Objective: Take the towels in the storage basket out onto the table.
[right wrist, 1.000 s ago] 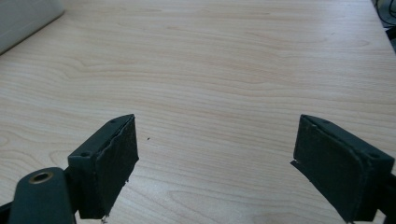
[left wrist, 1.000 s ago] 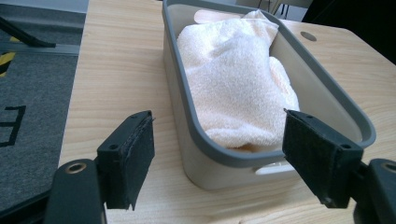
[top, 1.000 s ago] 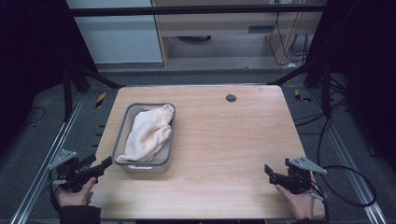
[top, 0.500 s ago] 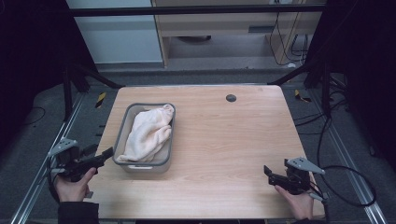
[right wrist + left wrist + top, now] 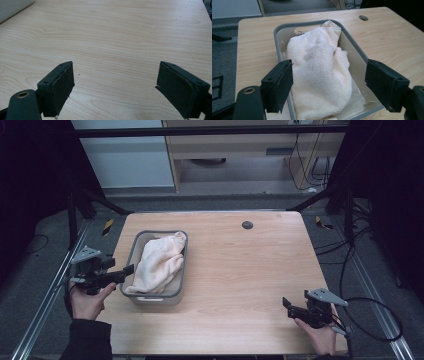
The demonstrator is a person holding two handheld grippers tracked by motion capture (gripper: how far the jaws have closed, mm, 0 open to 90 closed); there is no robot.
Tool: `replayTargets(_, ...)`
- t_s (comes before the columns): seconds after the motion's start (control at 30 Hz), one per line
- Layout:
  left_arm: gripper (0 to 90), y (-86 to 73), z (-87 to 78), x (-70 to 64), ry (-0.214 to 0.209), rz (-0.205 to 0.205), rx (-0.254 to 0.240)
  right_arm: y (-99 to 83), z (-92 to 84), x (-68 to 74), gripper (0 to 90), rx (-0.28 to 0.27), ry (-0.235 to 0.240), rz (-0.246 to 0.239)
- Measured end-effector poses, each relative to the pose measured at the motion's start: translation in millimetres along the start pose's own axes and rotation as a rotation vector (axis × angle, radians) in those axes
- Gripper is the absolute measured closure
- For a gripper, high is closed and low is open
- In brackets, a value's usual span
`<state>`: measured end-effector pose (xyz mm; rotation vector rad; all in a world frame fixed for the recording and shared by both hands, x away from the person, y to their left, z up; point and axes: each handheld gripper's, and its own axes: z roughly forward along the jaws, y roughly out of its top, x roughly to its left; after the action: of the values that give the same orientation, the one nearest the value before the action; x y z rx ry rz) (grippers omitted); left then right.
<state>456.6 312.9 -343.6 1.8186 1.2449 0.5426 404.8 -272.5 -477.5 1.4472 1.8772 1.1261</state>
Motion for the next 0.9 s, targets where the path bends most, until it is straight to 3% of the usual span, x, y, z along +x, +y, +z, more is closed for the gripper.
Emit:
replayTargets(0.4,23.2,11.4,26.9,-0.9,-0.019,0.022,0.061,0.0,0.2,0.1,14.2,-0.003,0.007,-0.003)
replayTargets(0.53,23.2,17.8,41.3,-3.6,-0.005,0.050,0.124,-0.1,0.5,0.6,13.8,0.003,0.006,-0.006)
replayTargets(0.73,23.5,22.8,53.3,-4.4,0.002,0.063,0.149,0.1,0.5,0.2,13.7,-0.001,0.003,-0.009)
replayTargets(0.9,23.3,25.3,71.3,-5.3,0.008,0.088,0.226,-0.1,1.1,-0.1,13.6,0.002,0.001,-0.016)
